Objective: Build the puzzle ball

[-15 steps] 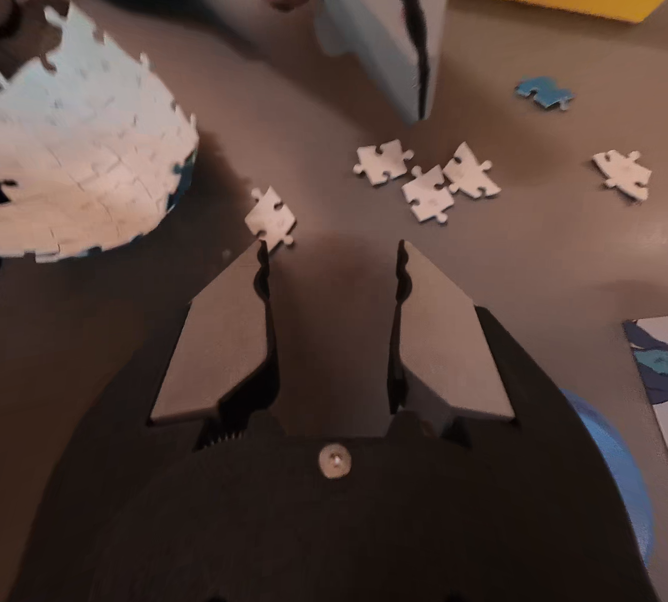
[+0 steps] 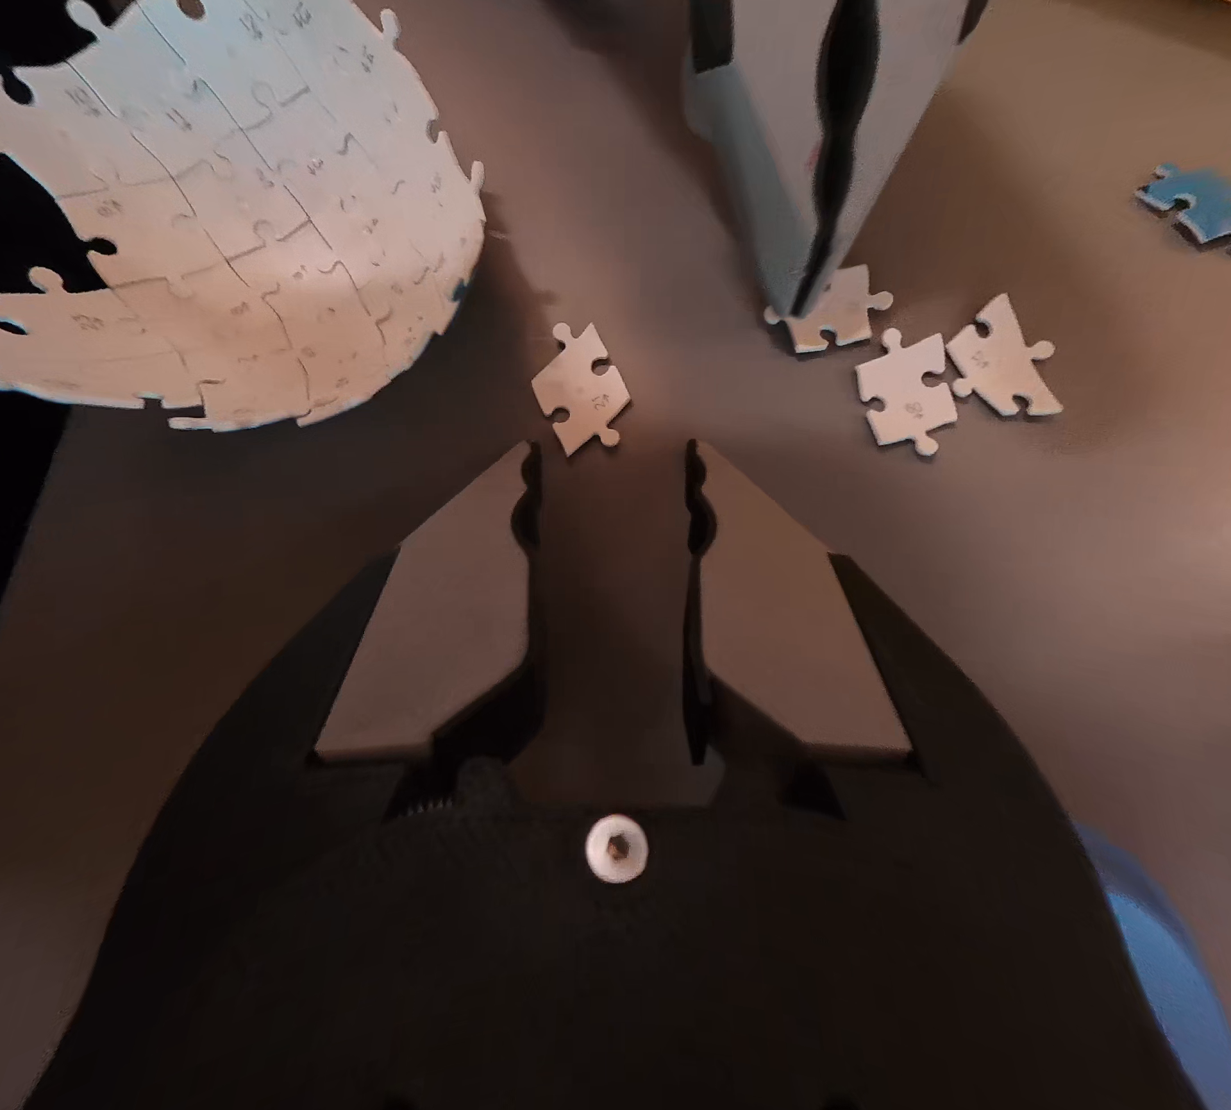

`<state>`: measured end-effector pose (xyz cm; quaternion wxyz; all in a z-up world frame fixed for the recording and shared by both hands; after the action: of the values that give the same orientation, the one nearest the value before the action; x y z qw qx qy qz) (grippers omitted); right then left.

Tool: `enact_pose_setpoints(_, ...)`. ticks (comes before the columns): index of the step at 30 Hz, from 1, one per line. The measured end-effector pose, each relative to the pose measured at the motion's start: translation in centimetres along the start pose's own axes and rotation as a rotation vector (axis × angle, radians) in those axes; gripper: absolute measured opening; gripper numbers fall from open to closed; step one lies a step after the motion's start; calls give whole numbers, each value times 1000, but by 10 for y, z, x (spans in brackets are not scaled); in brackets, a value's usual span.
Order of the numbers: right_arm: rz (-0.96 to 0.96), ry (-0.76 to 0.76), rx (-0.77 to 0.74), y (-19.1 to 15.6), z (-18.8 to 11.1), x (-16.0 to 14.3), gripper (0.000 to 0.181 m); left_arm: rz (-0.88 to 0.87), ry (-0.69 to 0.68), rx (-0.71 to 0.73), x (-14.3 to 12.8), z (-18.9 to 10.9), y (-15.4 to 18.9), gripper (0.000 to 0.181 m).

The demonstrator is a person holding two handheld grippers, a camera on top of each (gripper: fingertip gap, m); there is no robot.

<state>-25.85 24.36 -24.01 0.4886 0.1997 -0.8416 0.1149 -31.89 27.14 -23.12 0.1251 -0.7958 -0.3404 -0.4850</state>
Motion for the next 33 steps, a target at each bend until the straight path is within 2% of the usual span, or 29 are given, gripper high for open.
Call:
enact_pose_setpoints(2,-31,-19,13,1,2,1,36,13,-34,-28,-6,2,7,0)
enact_pose_setpoints(7,-46,-27,52,-7,10,5,41,29,-53,-39,-9,4,11,0)
enact_pose_setpoints(8,-57,-24,46,-7,10,5,34,28,-53,-41,-9,4,11,0)
enact_pose_setpoints(9,-65,-22,42,-7,11,6,16,25,-54,-46,-9,4,12,0)
enact_pose_setpoints(16,-87,-17,4,-5,12,7,13,7,-58,-91,-10,5,19,0)
enact_pose_setpoints(21,-129,-12,-73,5,5,10,12,-87,-33,-157,-6,3,26,0)
enact_pose_setpoints(25,-160,-6,-148,14,-6,14,12,-243,31,-233,6,-2,29,0)
enact_pose_setpoints(29,-183,-5,-179,16,-9,15,12,-393,83,-334,15,-6,34,0)
enact_pose_setpoints(33,-200,-7,-191,16,-10,17,12,-455,78,-368,13,-5,36,0)
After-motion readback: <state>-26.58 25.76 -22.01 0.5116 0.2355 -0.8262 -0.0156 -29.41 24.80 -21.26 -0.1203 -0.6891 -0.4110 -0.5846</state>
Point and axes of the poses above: each gripper's, where its closed fingertips meet, z out along the fingers, x out of its top, y = z × x across the jaws, the point moved 1 cm from there along -z, back along the fingers, and after that the axes turned 15 degrees about y, right-handed, at the moved point
